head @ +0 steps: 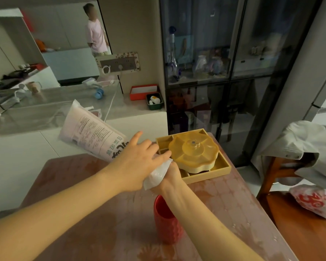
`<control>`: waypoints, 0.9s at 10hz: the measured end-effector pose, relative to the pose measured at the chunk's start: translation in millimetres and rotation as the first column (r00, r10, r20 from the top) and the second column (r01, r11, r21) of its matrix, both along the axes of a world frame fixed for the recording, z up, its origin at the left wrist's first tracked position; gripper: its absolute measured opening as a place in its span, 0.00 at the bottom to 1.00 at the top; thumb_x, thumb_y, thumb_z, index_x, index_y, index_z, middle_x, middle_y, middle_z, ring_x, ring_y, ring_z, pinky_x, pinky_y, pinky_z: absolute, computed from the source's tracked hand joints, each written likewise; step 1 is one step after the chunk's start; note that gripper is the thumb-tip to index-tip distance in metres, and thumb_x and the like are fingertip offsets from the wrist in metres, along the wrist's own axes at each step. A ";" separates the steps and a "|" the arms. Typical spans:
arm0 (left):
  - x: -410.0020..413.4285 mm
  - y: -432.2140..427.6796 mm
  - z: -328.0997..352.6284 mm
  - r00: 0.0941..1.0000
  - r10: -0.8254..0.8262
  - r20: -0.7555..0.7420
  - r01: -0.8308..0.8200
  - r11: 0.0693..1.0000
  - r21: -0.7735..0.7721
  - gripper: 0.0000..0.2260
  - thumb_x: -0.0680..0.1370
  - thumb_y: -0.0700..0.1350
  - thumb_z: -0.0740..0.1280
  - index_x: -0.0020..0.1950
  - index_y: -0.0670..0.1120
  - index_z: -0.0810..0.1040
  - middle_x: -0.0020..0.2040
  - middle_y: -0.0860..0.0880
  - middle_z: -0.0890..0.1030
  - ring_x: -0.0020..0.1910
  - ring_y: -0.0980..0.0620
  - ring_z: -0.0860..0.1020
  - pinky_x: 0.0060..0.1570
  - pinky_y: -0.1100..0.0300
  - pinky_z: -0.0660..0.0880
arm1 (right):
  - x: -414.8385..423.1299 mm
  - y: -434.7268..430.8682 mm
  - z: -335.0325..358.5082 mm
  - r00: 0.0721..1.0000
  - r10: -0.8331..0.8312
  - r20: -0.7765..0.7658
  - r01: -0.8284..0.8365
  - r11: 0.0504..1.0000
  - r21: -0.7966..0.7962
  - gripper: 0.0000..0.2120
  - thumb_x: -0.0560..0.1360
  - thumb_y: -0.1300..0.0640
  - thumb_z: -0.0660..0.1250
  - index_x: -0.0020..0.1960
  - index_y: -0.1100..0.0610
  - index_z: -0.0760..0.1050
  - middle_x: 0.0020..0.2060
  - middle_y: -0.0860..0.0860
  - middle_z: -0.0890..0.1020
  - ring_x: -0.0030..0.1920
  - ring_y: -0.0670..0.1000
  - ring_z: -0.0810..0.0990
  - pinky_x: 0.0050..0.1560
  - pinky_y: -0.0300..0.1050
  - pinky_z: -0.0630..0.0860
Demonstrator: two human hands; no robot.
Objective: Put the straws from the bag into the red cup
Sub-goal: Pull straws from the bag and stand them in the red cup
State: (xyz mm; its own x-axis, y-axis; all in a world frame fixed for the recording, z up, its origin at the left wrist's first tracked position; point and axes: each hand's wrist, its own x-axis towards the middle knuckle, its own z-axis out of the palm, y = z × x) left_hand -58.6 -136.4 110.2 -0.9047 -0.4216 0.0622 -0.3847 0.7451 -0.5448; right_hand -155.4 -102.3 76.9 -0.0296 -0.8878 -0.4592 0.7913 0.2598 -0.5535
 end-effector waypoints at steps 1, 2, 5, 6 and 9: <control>20.2 -12.3 -0.7 0.992 0.049 -0.116 -0.019 0.968 0.250 0.48 0.67 0.46 0.70 0.70 0.65 0.36 0.66 0.50 0.66 0.66 0.50 0.61 0.71 0.45 0.44 | -3.2 -11.9 -1.3 0.995 -0.019 0.096 0.016 0.999 0.033 0.09 0.80 0.65 0.57 0.44 0.55 0.71 0.39 0.50 0.76 0.36 0.47 0.76 0.36 0.39 0.75; 37.1 -18.7 -7.9 0.964 0.070 -0.257 0.043 0.911 0.411 0.48 0.67 0.49 0.73 0.72 0.64 0.39 0.66 0.52 0.66 0.65 0.53 0.63 0.71 0.45 0.52 | -10.8 -12.7 -1.5 0.981 0.045 0.188 -0.072 0.988 0.137 0.11 0.79 0.66 0.57 0.41 0.65 0.76 0.36 0.59 0.80 0.32 0.55 0.80 0.33 0.46 0.78; 42.7 -11.6 -36.5 0.817 0.214 -0.536 0.105 0.858 0.503 0.48 0.64 0.44 0.75 0.73 0.61 0.47 0.59 0.46 0.71 0.50 0.47 0.75 0.44 0.48 0.76 | -27.5 -3.0 3.5 0.956 0.159 0.247 -0.200 0.968 0.152 0.15 0.81 0.55 0.57 0.58 0.65 0.74 0.40 0.62 0.82 0.39 0.59 0.82 0.34 0.51 0.80; 46.8 -17.2 -25.5 0.885 0.237 -0.400 -0.052 0.906 0.420 0.52 0.63 0.40 0.73 0.71 0.66 0.40 0.61 0.47 0.72 0.48 0.45 0.75 0.43 0.54 0.73 | -42.6 2.4 -0.6 0.984 0.109 0.142 -0.126 0.984 0.122 0.16 0.81 0.52 0.55 0.52 0.62 0.76 0.48 0.61 0.80 0.46 0.60 0.79 0.39 0.55 0.76; 8.7 2.1 32.2 0.991 0.038 0.129 -0.029 0.997 -0.073 0.49 0.69 0.43 0.68 0.68 0.59 0.28 0.53 0.48 0.70 0.48 0.48 0.70 0.47 0.53 0.63 | -38.0 2.5 -13.9 0.955 0.158 0.250 -0.192 0.975 0.116 0.27 0.79 0.42 0.52 0.66 0.59 0.74 0.62 0.63 0.77 0.59 0.64 0.76 0.57 0.57 0.73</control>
